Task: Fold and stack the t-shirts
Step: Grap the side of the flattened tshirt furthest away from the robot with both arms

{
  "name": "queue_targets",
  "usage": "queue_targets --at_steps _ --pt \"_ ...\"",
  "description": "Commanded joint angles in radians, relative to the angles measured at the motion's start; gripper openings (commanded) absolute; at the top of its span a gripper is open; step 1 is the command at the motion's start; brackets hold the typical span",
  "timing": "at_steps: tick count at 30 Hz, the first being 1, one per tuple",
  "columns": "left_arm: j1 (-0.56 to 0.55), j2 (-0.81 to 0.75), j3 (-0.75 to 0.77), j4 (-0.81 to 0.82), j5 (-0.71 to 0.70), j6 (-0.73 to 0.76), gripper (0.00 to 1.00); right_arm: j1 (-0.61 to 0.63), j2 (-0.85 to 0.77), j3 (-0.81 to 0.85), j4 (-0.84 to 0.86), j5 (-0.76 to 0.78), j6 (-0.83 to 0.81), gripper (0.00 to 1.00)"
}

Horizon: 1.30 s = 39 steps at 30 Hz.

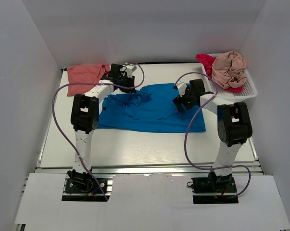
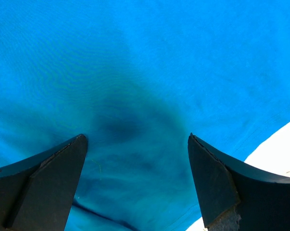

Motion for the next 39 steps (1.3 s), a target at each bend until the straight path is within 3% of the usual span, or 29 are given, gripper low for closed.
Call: queue_targets --at_steps 1,5,11,14,15,17,25,30,34,35,36,37,39 --pt "-0.003 -0.028 0.01 0.005 0.03 -0.012 0.35 0.004 0.007 0.022 0.022 0.004 -0.004 0.89" --pt "-0.007 -0.026 0.005 0.016 0.015 -0.006 0.42 0.005 0.006 0.019 0.022 0.001 -0.004 0.89" --pt "-0.014 -0.015 0.01 0.014 0.007 -0.008 0.36 0.005 0.009 0.016 0.025 -0.001 -0.004 0.89" --pt "-0.018 -0.008 0.008 0.013 0.004 -0.011 0.19 0.005 0.004 0.013 0.026 -0.005 -0.002 0.89" --pt "-0.02 -0.008 0.013 0.008 -0.002 -0.009 0.09 0.005 0.003 0.011 0.025 -0.005 -0.002 0.89" --pt "-0.02 -0.006 0.03 -0.003 -0.019 -0.009 0.0 0.005 0.001 0.01 0.026 -0.008 -0.001 0.89" --pt "-0.001 0.035 0.272 -0.166 -0.161 0.094 0.0 0.005 -0.01 -0.004 0.029 -0.024 0.001 0.89" --pt "0.048 0.008 0.381 -0.133 -0.232 0.086 0.0 0.005 -0.011 -0.009 0.029 -0.027 -0.002 0.89" --pt "0.068 -0.018 0.378 -0.136 -0.201 0.062 0.0 0.005 -0.02 -0.009 0.029 -0.027 -0.002 0.89" --pt "0.068 -0.035 0.358 -0.136 -0.182 0.052 0.09 0.005 -0.024 -0.006 0.029 -0.027 -0.002 0.89" --pt "0.068 -0.046 0.332 -0.134 -0.16 0.046 0.44 0.005 -0.024 -0.004 0.029 -0.027 -0.001 0.89" --pt "0.068 -0.058 0.264 -0.118 -0.123 0.035 0.59 0.005 -0.024 -0.004 0.028 -0.025 -0.001 0.89" --pt "0.068 -0.096 0.194 -0.105 -0.089 0.011 0.71 0.005 -0.025 -0.004 0.029 -0.025 0.001 0.89"
